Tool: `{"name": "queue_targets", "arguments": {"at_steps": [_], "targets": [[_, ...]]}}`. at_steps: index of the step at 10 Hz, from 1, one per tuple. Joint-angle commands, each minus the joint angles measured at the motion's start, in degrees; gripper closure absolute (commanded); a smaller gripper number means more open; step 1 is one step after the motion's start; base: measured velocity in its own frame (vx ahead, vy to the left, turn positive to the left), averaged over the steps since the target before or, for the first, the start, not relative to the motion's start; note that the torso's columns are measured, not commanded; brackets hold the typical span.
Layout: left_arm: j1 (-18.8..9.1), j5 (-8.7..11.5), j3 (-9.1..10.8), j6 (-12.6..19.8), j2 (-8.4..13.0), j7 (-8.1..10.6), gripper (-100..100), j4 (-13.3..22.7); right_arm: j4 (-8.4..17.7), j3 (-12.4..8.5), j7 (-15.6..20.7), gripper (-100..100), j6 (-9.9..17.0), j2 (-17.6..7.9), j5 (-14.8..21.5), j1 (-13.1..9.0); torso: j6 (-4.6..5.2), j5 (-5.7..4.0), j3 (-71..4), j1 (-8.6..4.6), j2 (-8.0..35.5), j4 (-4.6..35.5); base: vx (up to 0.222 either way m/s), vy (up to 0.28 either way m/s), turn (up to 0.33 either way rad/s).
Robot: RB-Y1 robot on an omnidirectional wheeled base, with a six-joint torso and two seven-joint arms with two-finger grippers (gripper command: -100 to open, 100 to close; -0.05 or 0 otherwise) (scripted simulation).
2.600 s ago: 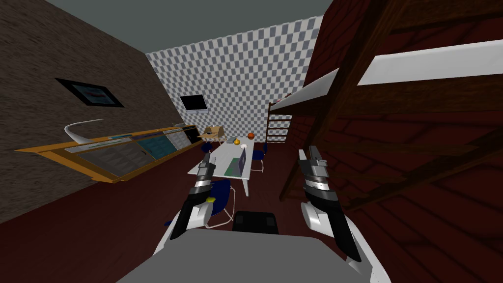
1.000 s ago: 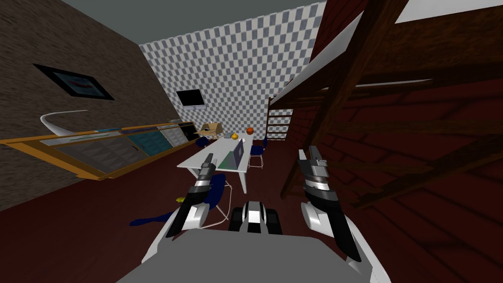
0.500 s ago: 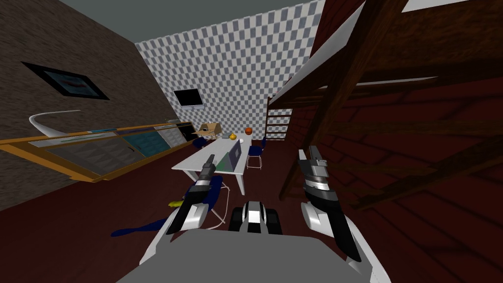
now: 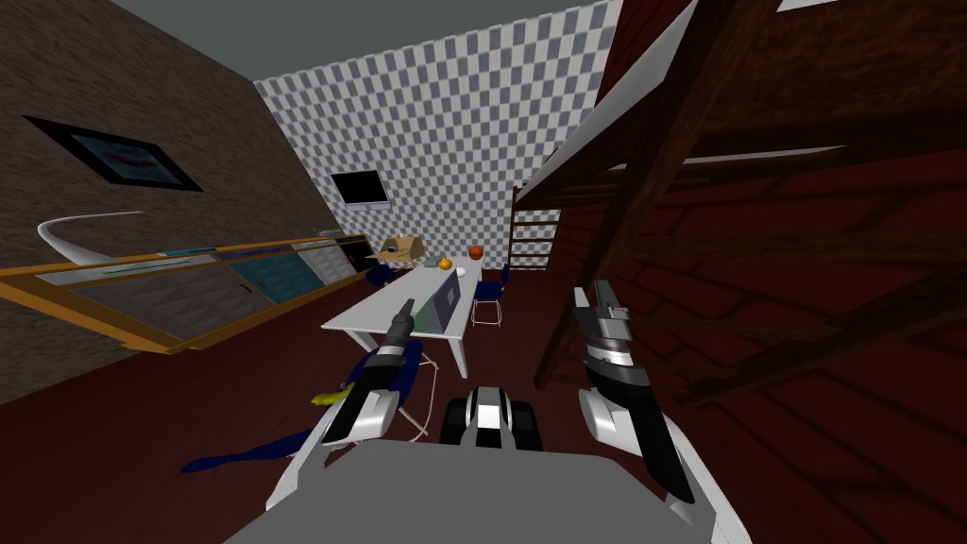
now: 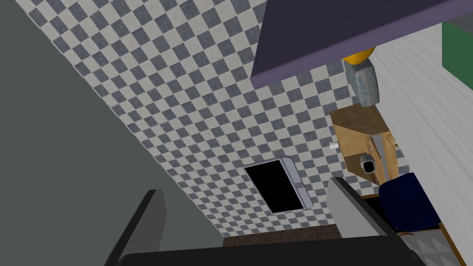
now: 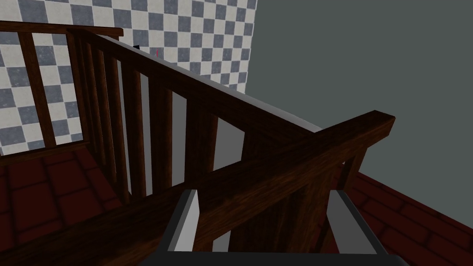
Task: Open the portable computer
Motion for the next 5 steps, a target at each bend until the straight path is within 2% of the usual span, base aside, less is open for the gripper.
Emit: {"name": "queue_targets", "arguments": {"at_steps": [1,5], "targets": [[0.0,-0.9,0.35,3.3,1.4,-0.71,-100,0.2,0.0,0.0,0.0,0,0.0,0.0,0.0,0.0,0.00,-0.01,0.0,-0.06,0.0,0.0,0.056,-0.077,-0.007],[0.0,-1.9,0.96,7.6,3.4,-1.54,-100,0.6,0.0,0.0,0.0,0,0.0,0.0,0.0,0.0,0.00,0.01,0.0,0.03,0.0,0.0,0.055,-0.070,-0.009]]}}
